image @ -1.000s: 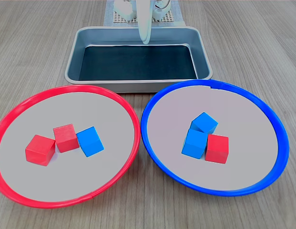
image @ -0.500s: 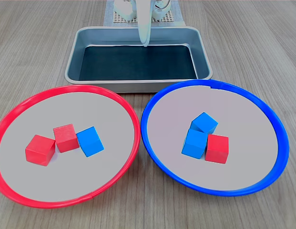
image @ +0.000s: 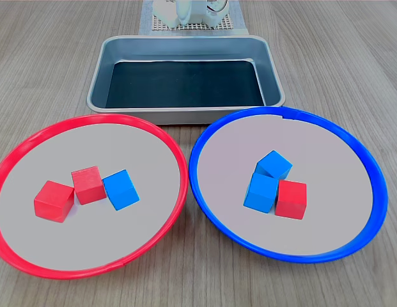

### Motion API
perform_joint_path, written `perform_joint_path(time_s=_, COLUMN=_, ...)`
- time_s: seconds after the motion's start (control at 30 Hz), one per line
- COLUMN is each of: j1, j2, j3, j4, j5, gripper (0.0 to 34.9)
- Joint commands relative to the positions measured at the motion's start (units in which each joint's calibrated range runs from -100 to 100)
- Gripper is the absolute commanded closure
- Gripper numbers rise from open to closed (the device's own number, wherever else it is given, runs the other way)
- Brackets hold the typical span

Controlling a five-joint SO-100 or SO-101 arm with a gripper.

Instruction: Relocate any misplaced blocks to their matching dishes.

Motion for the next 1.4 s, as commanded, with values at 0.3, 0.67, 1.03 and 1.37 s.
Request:
perform_joint_path(time_s=0.3, j1=2.6, j2=32.7, j3=-36.2, j4=7.0, j5=6.8, gripper=34.6)
perform_joint_path(time_s=0.67, j1=6.6, j2=54.3, j3=-55.4, j4=7.7, j5=13.4, gripper=33.8)
perform_joint_path(time_s=1.03, j1=8.8, j2=78.1, j3=-81.4, j4=15.2, j5=17.4, gripper=29.7)
perform_joint_path(time_s=1.37, j1=7.9, j2=90.2, j3=-87.9, j4=10.7, j5=19.4, gripper=26.7)
